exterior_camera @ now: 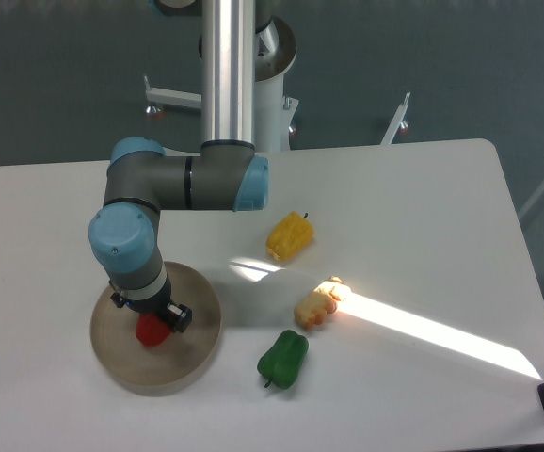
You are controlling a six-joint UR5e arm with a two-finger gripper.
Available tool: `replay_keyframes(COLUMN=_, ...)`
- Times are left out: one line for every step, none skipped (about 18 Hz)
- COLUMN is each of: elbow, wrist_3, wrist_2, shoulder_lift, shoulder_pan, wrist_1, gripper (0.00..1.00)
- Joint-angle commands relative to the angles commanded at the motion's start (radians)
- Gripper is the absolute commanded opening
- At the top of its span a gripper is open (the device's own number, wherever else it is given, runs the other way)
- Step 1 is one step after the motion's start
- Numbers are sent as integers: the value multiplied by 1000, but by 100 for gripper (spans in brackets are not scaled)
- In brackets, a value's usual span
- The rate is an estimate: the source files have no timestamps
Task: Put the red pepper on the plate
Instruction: 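Lower the red pepper onto the plate and open the gripper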
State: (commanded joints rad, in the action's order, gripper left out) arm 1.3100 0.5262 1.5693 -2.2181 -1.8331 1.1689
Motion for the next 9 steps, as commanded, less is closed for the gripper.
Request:
replay_keyframes(elbow=0, wrist_3=2, wrist_2=0, shoulder_lift=2, shoulder_pan=0, wrist_1=0, gripper=93)
replay_keyframes(elbow=-2, wrist_3=2, wrist_2=0, shoulder_lift=3, shoulder_pan=0, wrist_1=0, gripper=97)
replay_keyframes(elbow=0, wrist_3=2, wrist_2=0, shoulder_lift=5, shoulder_pan=0, wrist_1=0, gripper=100)
replay_keyframes(elbow=-2, wrist_3=2, wrist_2=0, shoulder_lift=6, shoulder_pan=0, wrist_1=0, gripper=100)
replay_keyframes(elbow=-2, wrist_3=2, wrist_2=0, shoulder_lift=9, shoulder_pan=0, wrist_1=2, gripper=100)
replay_keyframes(elbow=-3, wrist_3=3, wrist_2=0, shoulder_lift=11, shoulder_pan=0, wrist_1=5, gripper=100)
replay_keyframes(elbow=-3, wrist_3=5, wrist_2=0, shoulder_lift=18, shoulder_pan=0, wrist_1=8, gripper=100)
replay_keyframes(elbow=-3, wrist_3=8, wrist_2=0, shoulder_lift=24, shoulder_pan=0, wrist_1=9, gripper=100)
replay_keyframes(elbow=-5, wrist_3=14, wrist_2=-3, shoulder_lift=34, shoulder_pan=-2, wrist_1=11, gripper=100)
